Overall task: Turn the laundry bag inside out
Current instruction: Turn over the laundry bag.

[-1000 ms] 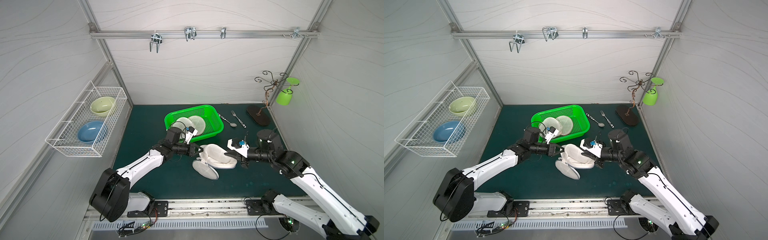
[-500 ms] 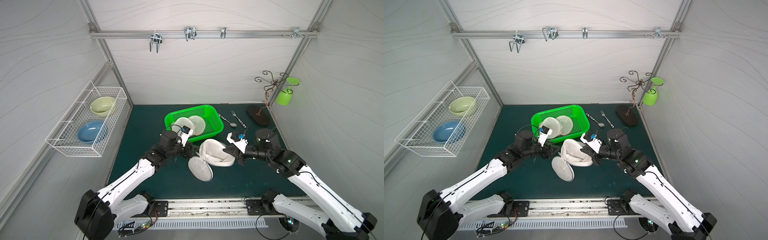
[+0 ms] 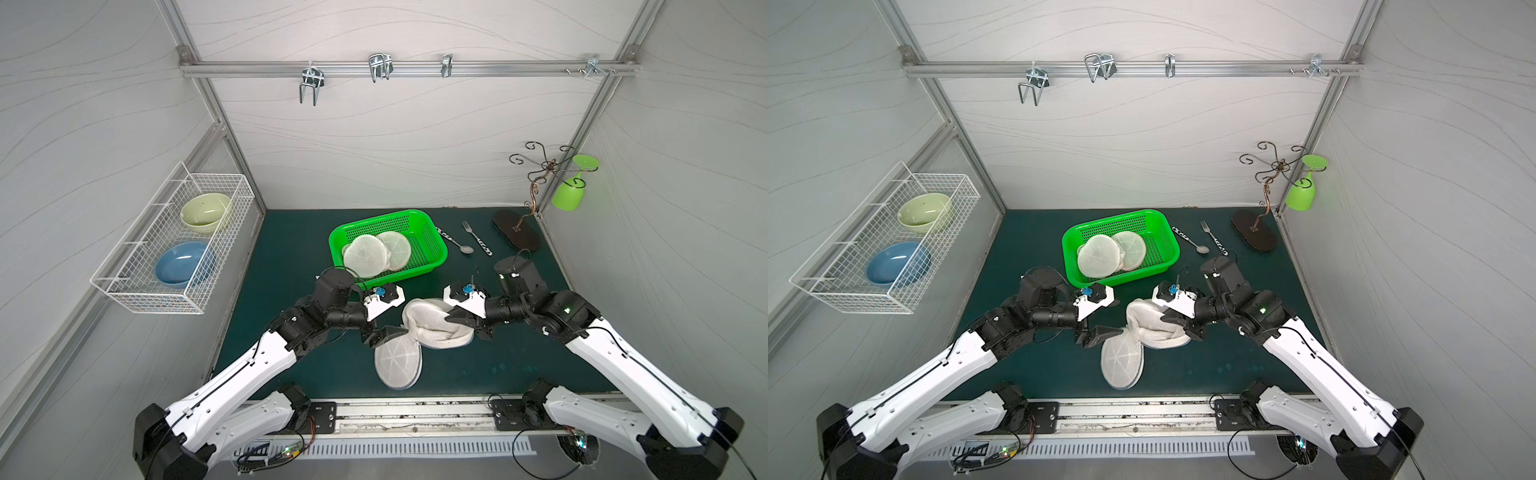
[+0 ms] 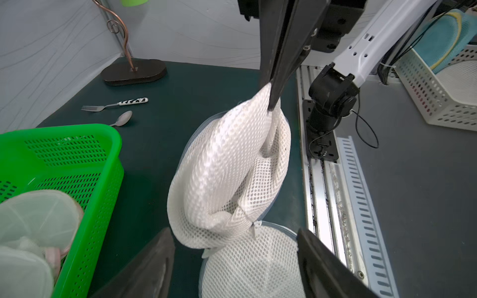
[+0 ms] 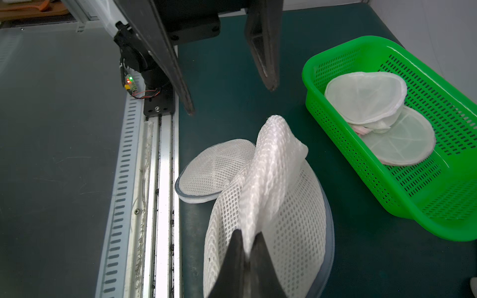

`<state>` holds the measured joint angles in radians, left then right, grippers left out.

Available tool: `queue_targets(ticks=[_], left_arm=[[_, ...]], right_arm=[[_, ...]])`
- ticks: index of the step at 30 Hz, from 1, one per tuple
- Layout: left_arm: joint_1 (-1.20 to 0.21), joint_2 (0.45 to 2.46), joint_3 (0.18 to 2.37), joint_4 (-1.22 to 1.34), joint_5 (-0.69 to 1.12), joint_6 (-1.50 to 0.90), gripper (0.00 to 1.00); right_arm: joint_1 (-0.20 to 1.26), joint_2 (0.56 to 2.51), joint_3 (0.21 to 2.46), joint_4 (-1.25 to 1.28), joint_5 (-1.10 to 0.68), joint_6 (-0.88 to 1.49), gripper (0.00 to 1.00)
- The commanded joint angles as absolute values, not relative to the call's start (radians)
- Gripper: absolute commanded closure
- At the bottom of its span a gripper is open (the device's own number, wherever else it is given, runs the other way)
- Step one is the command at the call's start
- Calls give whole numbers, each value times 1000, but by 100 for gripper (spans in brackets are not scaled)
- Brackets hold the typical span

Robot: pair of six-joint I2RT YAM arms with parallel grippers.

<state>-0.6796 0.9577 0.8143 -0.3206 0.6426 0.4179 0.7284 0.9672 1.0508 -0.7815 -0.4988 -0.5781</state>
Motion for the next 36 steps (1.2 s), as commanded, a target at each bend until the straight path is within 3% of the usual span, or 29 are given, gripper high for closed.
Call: queue_targets(ticks=[1,8,20,21,24,28,31,36], left_arm=[[-693,985,869,-312,692,488,22],[-706,1043,890,-284,729,455,33],[-712,1073,853,-150,794,309,97],[-712,1076,853,-139,778,294,100],[-711,1084,850,-111,703,239,100],[-708,1088,817,-5,552,93,100],[-698,1093,787,77,416,-43,100],[-694,1086,729,246,381,-170,100]], right_arm=[[748,983,1103,-837,-570,-643,100],[761,993,1111,-787,-590,-643,100],[760,957,1052,-543,-515,-384,100],[759,953,1048,-527,-491,-348,95],[744,936,1043,-484,-382,-206,74],[644,898,1071,-519,-134,157,46],[514,894,1113,-658,-119,379,44],[401,884,1081,-741,-330,548,43]])
